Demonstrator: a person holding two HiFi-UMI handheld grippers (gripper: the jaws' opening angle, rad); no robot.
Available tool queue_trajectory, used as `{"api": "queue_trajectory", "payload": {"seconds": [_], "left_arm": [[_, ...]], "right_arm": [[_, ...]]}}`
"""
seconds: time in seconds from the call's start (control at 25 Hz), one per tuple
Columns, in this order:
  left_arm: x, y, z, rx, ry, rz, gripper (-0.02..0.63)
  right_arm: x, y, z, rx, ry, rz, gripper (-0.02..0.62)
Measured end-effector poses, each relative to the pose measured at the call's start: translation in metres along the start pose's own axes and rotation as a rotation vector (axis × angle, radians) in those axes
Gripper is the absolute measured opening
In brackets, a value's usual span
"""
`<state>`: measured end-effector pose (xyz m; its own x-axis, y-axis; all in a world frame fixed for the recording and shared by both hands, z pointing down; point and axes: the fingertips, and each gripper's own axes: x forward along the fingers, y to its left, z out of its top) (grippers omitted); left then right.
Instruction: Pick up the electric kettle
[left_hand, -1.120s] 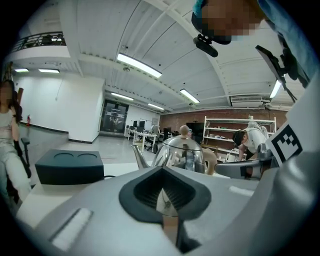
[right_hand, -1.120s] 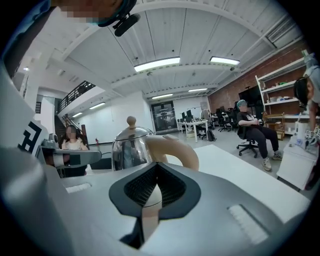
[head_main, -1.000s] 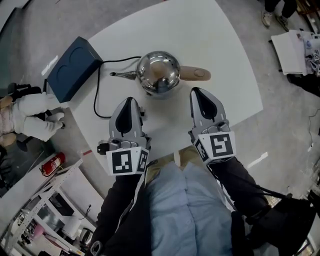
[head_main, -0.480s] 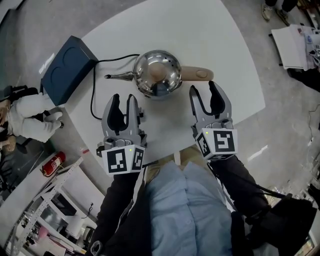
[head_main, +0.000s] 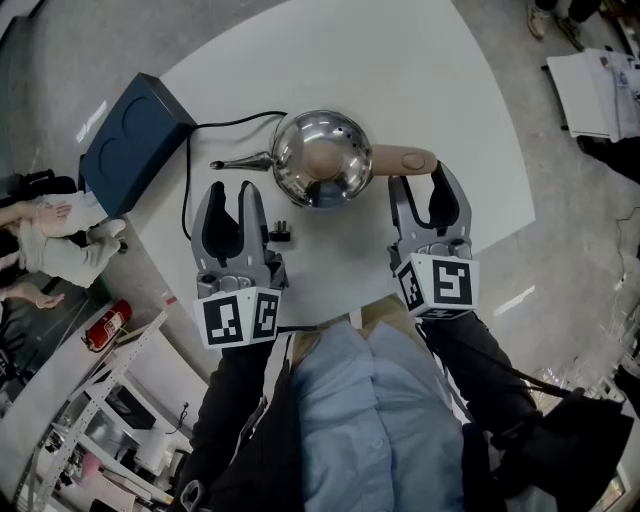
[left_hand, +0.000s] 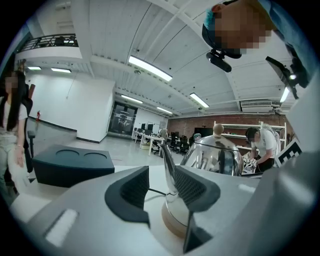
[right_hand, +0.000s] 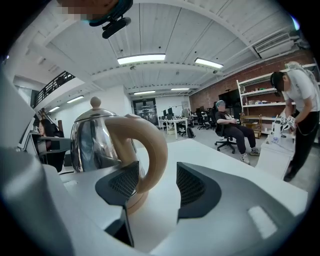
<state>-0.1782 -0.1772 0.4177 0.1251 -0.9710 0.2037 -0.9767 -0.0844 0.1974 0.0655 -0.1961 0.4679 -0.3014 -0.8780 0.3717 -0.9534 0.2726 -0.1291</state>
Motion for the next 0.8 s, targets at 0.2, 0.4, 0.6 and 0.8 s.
{"api": "queue_trajectory", "payload": {"seconds": [0.2, 0.4, 0.6, 0.8], "left_arm": [[0.012, 0.003, 0.005, -0.012, -0.012, -0.007, 0.163], [0.026, 0.003, 0.007, -0.036, -0.032, -0.046, 0.193], [0.036, -0.003, 0.015, -0.047, -0.063, -0.107, 0.210], [0.054, -0.005, 0.030, -0.051, -0.113, -0.149, 0.212]], "right_arm": [[0.010, -0.002, 0.004, -0.001, -0.008, -0.009, 0.255], [0.022, 0.000, 0.009, -0.001, -0.019, 0.006, 0.246], [0.028, 0.005, 0.015, -0.006, -0.036, 0.026, 0.187], [0.038, 0.007, 0.020, -0.021, -0.042, 0.049, 0.141]]}}
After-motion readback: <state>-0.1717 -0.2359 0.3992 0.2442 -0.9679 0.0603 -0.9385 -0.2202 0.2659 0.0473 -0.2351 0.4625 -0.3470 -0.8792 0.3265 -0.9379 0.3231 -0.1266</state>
